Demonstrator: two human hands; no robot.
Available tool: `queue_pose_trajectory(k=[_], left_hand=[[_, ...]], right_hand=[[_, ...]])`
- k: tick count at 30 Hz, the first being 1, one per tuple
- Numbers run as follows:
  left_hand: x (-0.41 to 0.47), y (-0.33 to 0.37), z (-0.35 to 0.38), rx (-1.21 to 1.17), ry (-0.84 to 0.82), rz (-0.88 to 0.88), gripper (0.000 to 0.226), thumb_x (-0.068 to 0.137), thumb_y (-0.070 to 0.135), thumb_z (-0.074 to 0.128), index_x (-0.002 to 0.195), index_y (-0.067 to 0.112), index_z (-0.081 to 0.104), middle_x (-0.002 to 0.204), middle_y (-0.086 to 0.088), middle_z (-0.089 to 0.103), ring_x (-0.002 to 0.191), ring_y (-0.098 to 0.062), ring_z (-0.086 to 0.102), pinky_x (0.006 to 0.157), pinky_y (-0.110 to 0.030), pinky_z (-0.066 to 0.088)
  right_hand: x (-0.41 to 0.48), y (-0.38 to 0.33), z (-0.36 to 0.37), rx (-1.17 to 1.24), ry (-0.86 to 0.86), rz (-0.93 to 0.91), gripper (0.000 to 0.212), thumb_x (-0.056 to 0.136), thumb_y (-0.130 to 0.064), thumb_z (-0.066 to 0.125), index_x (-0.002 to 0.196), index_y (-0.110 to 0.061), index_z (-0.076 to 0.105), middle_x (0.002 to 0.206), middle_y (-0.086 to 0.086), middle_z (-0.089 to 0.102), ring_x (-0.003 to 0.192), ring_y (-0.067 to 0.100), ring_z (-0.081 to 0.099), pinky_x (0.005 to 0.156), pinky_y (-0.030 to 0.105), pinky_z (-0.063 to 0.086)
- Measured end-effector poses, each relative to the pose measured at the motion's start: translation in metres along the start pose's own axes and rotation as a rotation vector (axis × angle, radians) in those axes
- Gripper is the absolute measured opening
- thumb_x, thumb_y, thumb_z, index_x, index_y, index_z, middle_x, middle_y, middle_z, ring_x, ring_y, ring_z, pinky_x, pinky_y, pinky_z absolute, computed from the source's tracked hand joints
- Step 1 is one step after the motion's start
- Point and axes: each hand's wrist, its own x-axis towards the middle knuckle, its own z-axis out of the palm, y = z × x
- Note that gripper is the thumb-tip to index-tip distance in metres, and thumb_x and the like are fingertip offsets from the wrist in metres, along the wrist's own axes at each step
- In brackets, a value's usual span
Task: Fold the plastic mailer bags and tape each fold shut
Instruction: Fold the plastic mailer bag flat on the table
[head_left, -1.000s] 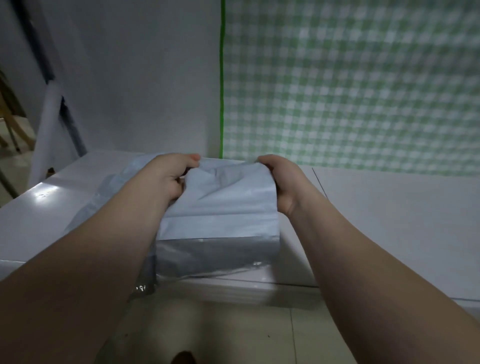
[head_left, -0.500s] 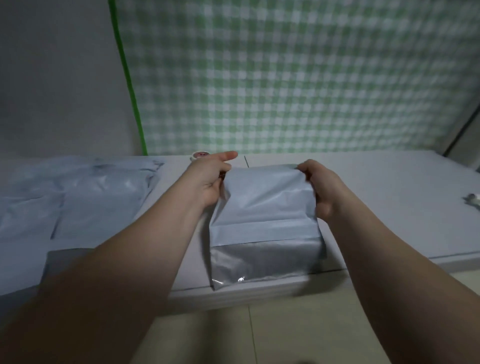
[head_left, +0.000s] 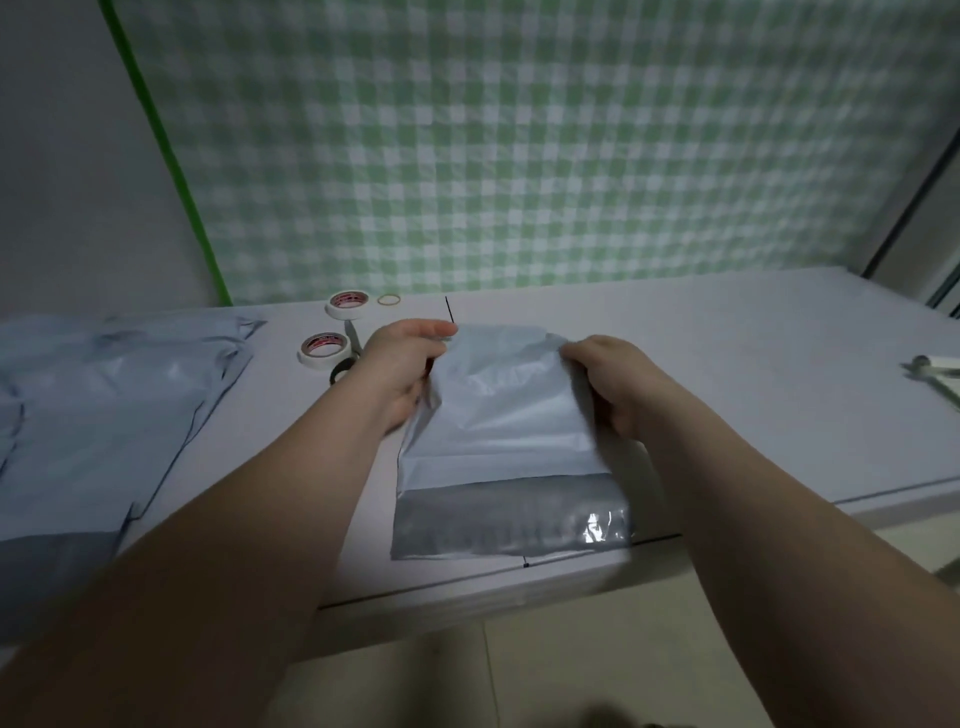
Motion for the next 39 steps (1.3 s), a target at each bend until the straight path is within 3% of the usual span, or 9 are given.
queue_pose_trajectory(k=[3, 8, 12, 16, 19, 23, 30, 35, 39], left_hand=[[-0.006, -0.005, -0.009, 0.190, 0.030, -0.032, 0.024, 0.086, -0.010, 0.054, 0.082, 0.012, 0.063, 0.101, -0.017, 0.064, 0.082, -0.024, 0.063, 0.072, -0.028, 0.056], [-0.047, 0.000, -0.015, 0.898, 0.075, 0.185, 0.042, 0.077, 0.015, 0.072, 0.116, 0.020, 0.060, 0.122, -0.005, 0.045, 0.097, -0.015, 0.048, 0.086, -0.020, 0.037], [-0.085, -0.002, -0.016, 1.215, -0.121, 0.330, 0.056, 0.071, 0.044, 0.075, 0.121, 0.028, 0.055, 0.129, -0.003, 0.033, 0.122, -0.019, 0.034, 0.106, -0.031, 0.031], [-0.105, -0.013, -0.016, 1.420, -0.306, 0.331, 0.064, 0.068, 0.060, 0.071, 0.121, 0.029, 0.053, 0.126, 0.002, 0.036, 0.120, -0.019, 0.034, 0.103, -0.040, 0.037], [-0.112, -0.016, -0.015, 1.452, -0.298, 0.427, 0.057, 0.070, 0.063, 0.067, 0.114, 0.027, 0.057, 0.118, 0.005, 0.044, 0.111, -0.017, 0.043, 0.095, -0.041, 0.043], [-0.119, -0.018, -0.011, 1.546, -0.271, 0.538, 0.038, 0.080, 0.055, 0.062, 0.105, 0.025, 0.060, 0.106, 0.006, 0.053, 0.099, -0.015, 0.051, 0.080, -0.035, 0.046], [-0.131, -0.008, -0.007, 1.357, 0.129, 0.723, 0.008, 0.087, 0.013, 0.051, 0.092, 0.018, 0.055, 0.097, 0.000, 0.055, 0.091, -0.024, 0.052, 0.063, -0.031, 0.035], [-0.137, 0.003, -0.002, 1.263, 0.292, 0.789, 0.013, 0.085, 0.004, 0.048, 0.094, 0.012, 0.052, 0.096, -0.004, 0.054, 0.089, -0.023, 0.045, 0.058, -0.034, 0.034], [-0.134, 0.011, -0.004, 1.298, 0.326, 0.559, 0.024, 0.082, 0.002, 0.053, 0.103, 0.013, 0.051, 0.107, -0.007, 0.047, 0.093, -0.029, 0.049, 0.064, -0.037, 0.039]], right_hand=[[-0.006, 0.007, -0.002, -0.159, 0.064, -0.052, 0.009, 0.084, -0.019, 0.060, 0.083, -0.015, 0.052, 0.081, 0.008, 0.058, 0.075, 0.026, 0.057, 0.066, 0.034, 0.045], [-0.045, 0.014, -0.005, -0.538, 0.128, -0.292, 0.057, 0.075, -0.040, 0.074, 0.125, -0.026, 0.048, 0.120, 0.001, 0.049, 0.109, 0.020, 0.050, 0.085, 0.031, 0.043], [-0.079, 0.023, -0.006, -0.778, -0.071, -0.442, 0.059, 0.058, -0.055, 0.081, 0.109, -0.035, 0.062, 0.140, -0.001, 0.034, 0.131, 0.018, 0.030, 0.108, 0.036, 0.031], [-0.093, 0.035, -0.005, -0.927, -0.173, -0.502, 0.058, 0.057, -0.063, 0.077, 0.108, -0.035, 0.067, 0.142, -0.003, 0.042, 0.131, 0.019, 0.035, 0.108, 0.041, 0.034], [-0.100, 0.038, -0.002, -0.958, -0.129, -0.610, 0.045, 0.070, -0.054, 0.074, 0.104, -0.025, 0.072, 0.132, -0.001, 0.056, 0.120, 0.020, 0.049, 0.102, 0.034, 0.039], [-0.107, 0.040, 0.004, -1.119, 0.023, -0.732, 0.020, 0.091, -0.025, 0.052, 0.089, -0.018, 0.071, 0.095, 0.003, 0.068, 0.090, 0.026, 0.060, 0.073, 0.037, 0.048], [-0.121, 0.029, 0.006, -0.953, 0.403, -0.922, 0.010, 0.089, -0.020, 0.057, 0.087, -0.016, 0.066, 0.080, 0.002, 0.066, 0.082, 0.026, 0.056, 0.053, 0.029, 0.037], [-0.119, 0.011, 0.005, -0.933, 0.509, -0.641, 0.014, 0.087, -0.011, 0.052, 0.099, -0.014, 0.059, 0.094, 0.005, 0.059, 0.088, 0.026, 0.052, 0.058, 0.030, 0.033], [-0.120, 0.004, 0.002, -0.805, 0.590, -0.530, 0.022, 0.085, 0.000, 0.045, 0.097, -0.013, 0.059, 0.093, 0.006, 0.057, 0.072, 0.024, 0.045, 0.060, 0.029, 0.031]])
